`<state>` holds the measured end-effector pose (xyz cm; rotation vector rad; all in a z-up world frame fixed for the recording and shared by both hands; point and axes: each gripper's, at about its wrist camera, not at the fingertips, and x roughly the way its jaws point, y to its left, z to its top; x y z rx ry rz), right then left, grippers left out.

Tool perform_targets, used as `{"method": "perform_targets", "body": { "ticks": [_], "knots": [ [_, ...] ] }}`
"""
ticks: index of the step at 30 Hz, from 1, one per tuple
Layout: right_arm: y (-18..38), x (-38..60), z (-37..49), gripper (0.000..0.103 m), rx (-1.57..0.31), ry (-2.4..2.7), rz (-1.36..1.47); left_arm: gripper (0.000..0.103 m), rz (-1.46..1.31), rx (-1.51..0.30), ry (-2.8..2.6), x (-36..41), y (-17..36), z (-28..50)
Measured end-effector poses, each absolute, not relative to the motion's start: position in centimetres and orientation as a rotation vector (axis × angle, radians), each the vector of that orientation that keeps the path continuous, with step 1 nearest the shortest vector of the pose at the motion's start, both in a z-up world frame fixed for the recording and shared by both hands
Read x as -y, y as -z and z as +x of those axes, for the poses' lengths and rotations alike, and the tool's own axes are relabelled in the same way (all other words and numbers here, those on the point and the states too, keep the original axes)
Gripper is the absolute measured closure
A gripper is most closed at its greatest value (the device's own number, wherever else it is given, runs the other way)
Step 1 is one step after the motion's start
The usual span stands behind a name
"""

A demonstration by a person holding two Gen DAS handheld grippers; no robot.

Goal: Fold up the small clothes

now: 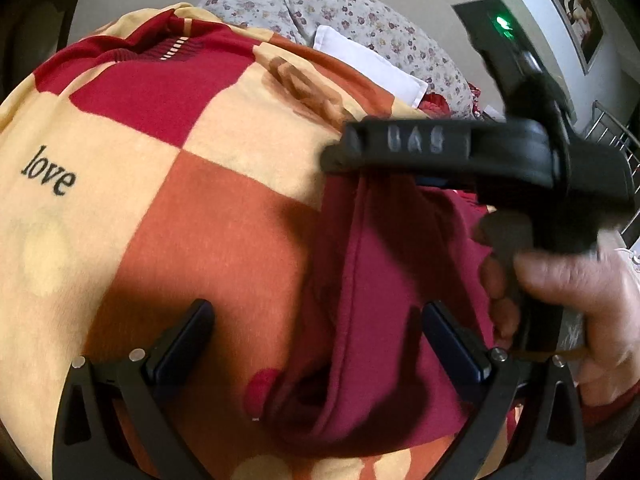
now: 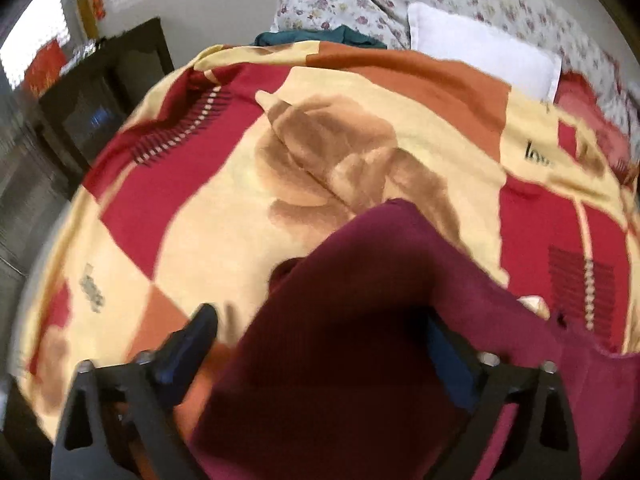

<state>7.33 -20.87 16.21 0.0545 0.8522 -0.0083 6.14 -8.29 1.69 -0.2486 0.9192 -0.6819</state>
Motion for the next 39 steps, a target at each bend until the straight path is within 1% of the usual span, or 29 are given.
{"method": "perform_targets", "body": {
  "ticks": [1, 2, 3, 4, 5, 7, 12, 13, 14, 15, 16, 17, 18, 19, 20, 22, 23, 25, 26, 28, 30, 36, 39],
  "knots": [
    [-16.1, 20.9, 7.1, 0.031, -0.840, 0.024, 0.028, 0.000, -0.240, -0.920, 0.676, 8.5, -1.8, 6.3],
    [-16.3, 21.5, 6.5, 0.035, -0.822, -0.003, 0.037, 0.000, -0.235, -0.921, 0.668, 8.7, -1.8, 6.6],
    [-16.6, 22.0, 6.1, 0.049, -0.815, -0.021, 0.054, 0.000, -0.233, -0.922, 0.661, 9.0, -1.9, 6.8],
    [-16.9, 22.7, 5.6, 0.067, -0.808, -0.033, 0.076, 0.000, -0.235, -0.925, 0.660, 9.3, -2.0, 7.1],
    [-17.3, 23.7, 5.1, 0.077, -0.797, -0.055, 0.118, 0.000, -0.239, -0.928, 0.660, 9.6, -2.1, 7.2],
    [-18.1, 25.2, 4.1, 0.081, -0.771, -0.105, 0.194, 0.000, -0.249, -0.926, 0.676, 10.2, -2.3, 7.4],
    [-18.6, 27.4, 1.8, 0.084, -0.714, -0.194, 0.321, 0.000, -0.201, -0.911, 0.761, 12.7, -2.8, 6.9],
    [-18.5, 27.7, 1.7, 0.084, -0.712, -0.209, 0.342, 0.003, -0.186, -0.915, 0.783, 13.3, -2.8, 6.9],
    [-18.3, 27.9, 1.7, 0.083, -0.711, -0.230, 0.362, 0.008, -0.186, -0.913, 0.794, 13.6, -2.9, 6.9],
    [-18.3, 28.0, 1.5, 0.080, -0.700, -0.247, 0.382, 0.023, -0.190, -0.912, 0.802, 13.7, -2.9, 6.8],
    [-18.4, 28.4, 1.1, 0.073, -0.673, -0.254, 0.412, 0.032, -0.190, -0.921, 0.802, 13.7, -3.0, 6.8],
    [-18.6, 28.8, 0.5, 0.053, -0.650, -0.261, 0.436, 0.035, -0.191, -0.927, 0.799, 13.6, -3.0, 6.8],
    [-18.8, 29.3, -0.1, 0.044, -0.633, -0.267, 0.456, 0.039, -0.193, -0.928, 0.801, 13.5, -3.0, 6.8],
    [-19.1, 29.8, -0.8, 0.038, -0.614, -0.265, 0.469, 0.043, -0.191, -0.928, 0.805, 13.4, -3.0, 6.7],
    [-19.4, 30.5, -1.7, 0.039, -0.607, -0.230, 0.462, 0.046, -0.188, -0.930, 0.807, 13.3, -3.0, 6.8],
    [-19.4, 31.2, -3.0, 0.039, -0.633, -0.161, 0.405, 0.054, -0.198, -0.940, 0.818, 13.1, -2.9, 6.9],
    [-19.1, 31.5, -3.6, 0.041, -0.650, -0.126, 0.369, 0.055, -0.206, -0.944, 0.825, 13.0, -2.8, 6.9],
    [-17.9, 32.0, -4.9, 0.076, -0.698, -0.066, 0.290, 0.064, -0.206, -0.947, 0.834, 13.0, -2.9, 6.7],
    [-17.2, 32.4, -5.4, 0.078, -0.721, -0.039, 0.270, 0.067, -0.202, -0.948, 0.837, 13.0, -2.9, 6.6],
    [-15.3, 33.1, -6.0, 0.081, -0.757, -0.029, 0.271, 0.074, -0.193, -0.950, 0.843, 13.1, -3.2, 6.3],
    [-13.1, 33.4, -5.8, 0.083, -0.801, -0.025, 0.275, 0.077, -0.180, -0.951, 0.856, 13.4, -3.9, 6.0],
    [-14.2, 34.6, -8.0, 0.082, -0.726, -0.063, 0.332, 0.079, -0.168, -0.935, 0.898, 14.3, -6.8, 4.1],
    [-12.6, 35.7, -7.5, 0.080, -0.760, -0.064, 0.399, 0.079, -0.161, -0.923, 0.936, 15.4, -8.3, 2.7]
  ]
}}
